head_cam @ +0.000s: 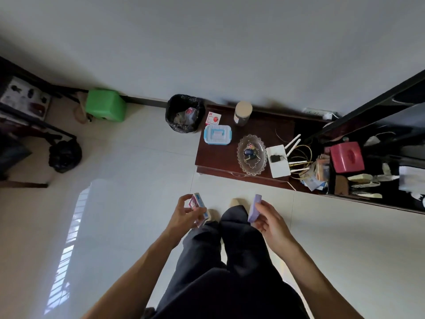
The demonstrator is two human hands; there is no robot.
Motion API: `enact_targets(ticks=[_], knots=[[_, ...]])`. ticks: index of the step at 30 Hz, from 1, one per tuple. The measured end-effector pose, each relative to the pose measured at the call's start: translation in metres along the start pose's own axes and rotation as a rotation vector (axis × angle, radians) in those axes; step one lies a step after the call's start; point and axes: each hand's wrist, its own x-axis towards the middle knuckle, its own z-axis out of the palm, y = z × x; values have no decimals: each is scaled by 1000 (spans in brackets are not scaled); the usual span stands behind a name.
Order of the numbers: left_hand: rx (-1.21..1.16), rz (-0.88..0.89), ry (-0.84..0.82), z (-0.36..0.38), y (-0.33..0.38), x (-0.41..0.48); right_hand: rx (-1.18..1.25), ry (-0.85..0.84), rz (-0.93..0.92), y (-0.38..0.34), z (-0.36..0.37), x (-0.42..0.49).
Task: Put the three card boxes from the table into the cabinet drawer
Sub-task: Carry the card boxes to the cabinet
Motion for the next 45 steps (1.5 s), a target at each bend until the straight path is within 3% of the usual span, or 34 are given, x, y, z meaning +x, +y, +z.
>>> enact_targets(ticks=[8, 17, 22, 29, 40, 45], knots=[[298, 109, 150, 23, 9, 144, -623, 23, -100, -34, 7, 145], [515, 133, 260, 36, -33, 391, -1303, 62, -590, 3, 28, 397], [747, 256, 288, 38, -52, 504, -1660, 63, -729, 20, 36, 508], [865, 371, 349, 49, -49, 583, -1749, 60, -774, 25, 51, 574], [890, 359, 347, 57, -49, 596, -1786, 108, -762, 38, 48, 583], [609, 281, 436, 57, -59, 568, -1586, 104, -897, 64, 44, 534]])
